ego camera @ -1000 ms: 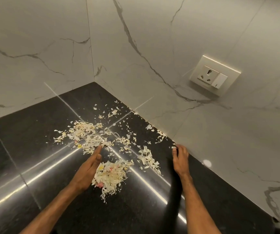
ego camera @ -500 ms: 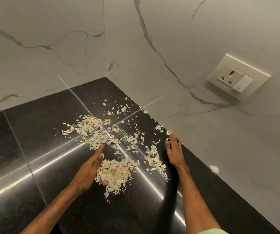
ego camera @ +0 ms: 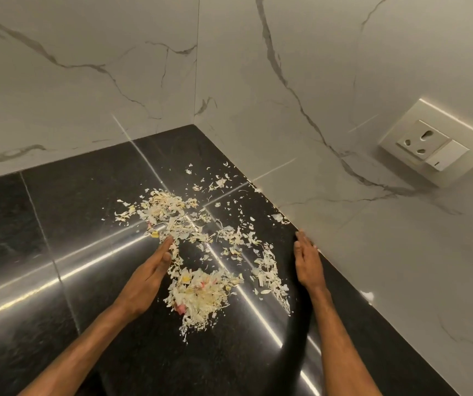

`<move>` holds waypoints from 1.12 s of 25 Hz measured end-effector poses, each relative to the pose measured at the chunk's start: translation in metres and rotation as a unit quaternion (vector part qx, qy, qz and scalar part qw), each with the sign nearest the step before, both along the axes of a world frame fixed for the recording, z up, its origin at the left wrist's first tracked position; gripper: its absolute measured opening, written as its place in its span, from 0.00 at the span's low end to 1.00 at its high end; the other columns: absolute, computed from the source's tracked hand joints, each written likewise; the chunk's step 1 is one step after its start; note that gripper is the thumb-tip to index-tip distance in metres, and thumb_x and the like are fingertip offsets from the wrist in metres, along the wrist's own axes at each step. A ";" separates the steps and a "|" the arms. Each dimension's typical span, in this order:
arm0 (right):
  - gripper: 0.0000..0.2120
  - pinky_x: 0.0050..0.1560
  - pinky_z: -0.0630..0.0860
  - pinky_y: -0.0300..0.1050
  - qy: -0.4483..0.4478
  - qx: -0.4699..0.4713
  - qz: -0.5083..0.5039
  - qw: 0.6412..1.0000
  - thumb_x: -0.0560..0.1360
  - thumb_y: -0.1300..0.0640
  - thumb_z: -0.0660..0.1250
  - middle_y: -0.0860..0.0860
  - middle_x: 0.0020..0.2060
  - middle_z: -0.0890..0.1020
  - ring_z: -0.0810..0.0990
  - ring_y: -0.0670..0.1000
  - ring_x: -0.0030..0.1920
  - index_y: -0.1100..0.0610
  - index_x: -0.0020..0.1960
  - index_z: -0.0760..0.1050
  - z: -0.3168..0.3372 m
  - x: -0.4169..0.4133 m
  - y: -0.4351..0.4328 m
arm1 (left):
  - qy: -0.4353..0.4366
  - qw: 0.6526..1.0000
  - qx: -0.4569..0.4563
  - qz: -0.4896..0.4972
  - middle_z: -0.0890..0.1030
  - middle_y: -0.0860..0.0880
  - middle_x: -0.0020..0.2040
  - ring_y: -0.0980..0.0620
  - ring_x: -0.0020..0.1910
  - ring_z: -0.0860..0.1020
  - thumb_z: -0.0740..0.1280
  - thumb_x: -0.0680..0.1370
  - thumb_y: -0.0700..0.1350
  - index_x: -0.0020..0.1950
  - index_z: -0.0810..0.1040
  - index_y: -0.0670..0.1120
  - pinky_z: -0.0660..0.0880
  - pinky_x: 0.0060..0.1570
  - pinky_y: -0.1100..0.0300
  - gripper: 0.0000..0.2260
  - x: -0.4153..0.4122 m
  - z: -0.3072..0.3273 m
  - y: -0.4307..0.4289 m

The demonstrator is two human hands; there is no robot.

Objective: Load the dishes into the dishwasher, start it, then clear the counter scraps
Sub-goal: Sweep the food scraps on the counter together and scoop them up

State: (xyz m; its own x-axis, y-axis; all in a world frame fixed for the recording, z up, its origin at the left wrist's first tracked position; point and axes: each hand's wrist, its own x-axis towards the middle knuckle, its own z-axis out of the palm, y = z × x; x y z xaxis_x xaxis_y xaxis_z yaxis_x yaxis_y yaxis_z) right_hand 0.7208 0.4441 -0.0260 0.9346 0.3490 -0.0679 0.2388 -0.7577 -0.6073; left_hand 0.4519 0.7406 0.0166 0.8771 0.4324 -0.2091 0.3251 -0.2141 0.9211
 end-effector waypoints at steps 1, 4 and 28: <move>0.26 0.80 0.47 0.53 0.004 -0.031 0.033 0.999 0.85 0.46 0.47 0.50 0.79 0.57 0.52 0.47 0.79 0.54 0.80 0.56 -0.001 0.000 0.002 | 0.002 1.000 0.000 -0.001 0.53 0.63 0.76 0.59 0.75 0.55 0.45 0.67 0.81 0.78 0.53 0.65 0.50 0.73 0.50 0.42 0.003 0.000 -0.001; 0.25 0.80 0.46 0.49 0.019 -0.006 0.097 0.995 0.85 0.46 0.48 0.47 0.79 0.56 0.52 0.44 0.79 0.53 0.80 0.55 -0.003 -0.011 0.015 | 0.008 1.000 -0.006 -0.008 0.52 0.63 0.77 0.58 0.74 0.56 0.45 0.68 0.81 0.77 0.52 0.66 0.51 0.74 0.46 0.40 0.009 -0.003 -0.007; 0.21 0.78 0.55 0.51 -0.016 0.097 -0.142 0.985 0.84 0.51 0.57 0.52 0.74 0.69 0.64 0.52 0.75 0.57 0.74 0.68 -0.002 -0.039 -0.004 | 0.020 0.999 -0.003 -0.043 0.52 0.63 0.77 0.59 0.73 0.56 0.43 0.68 0.81 0.78 0.52 0.66 0.51 0.74 0.43 0.41 0.009 -0.018 -0.015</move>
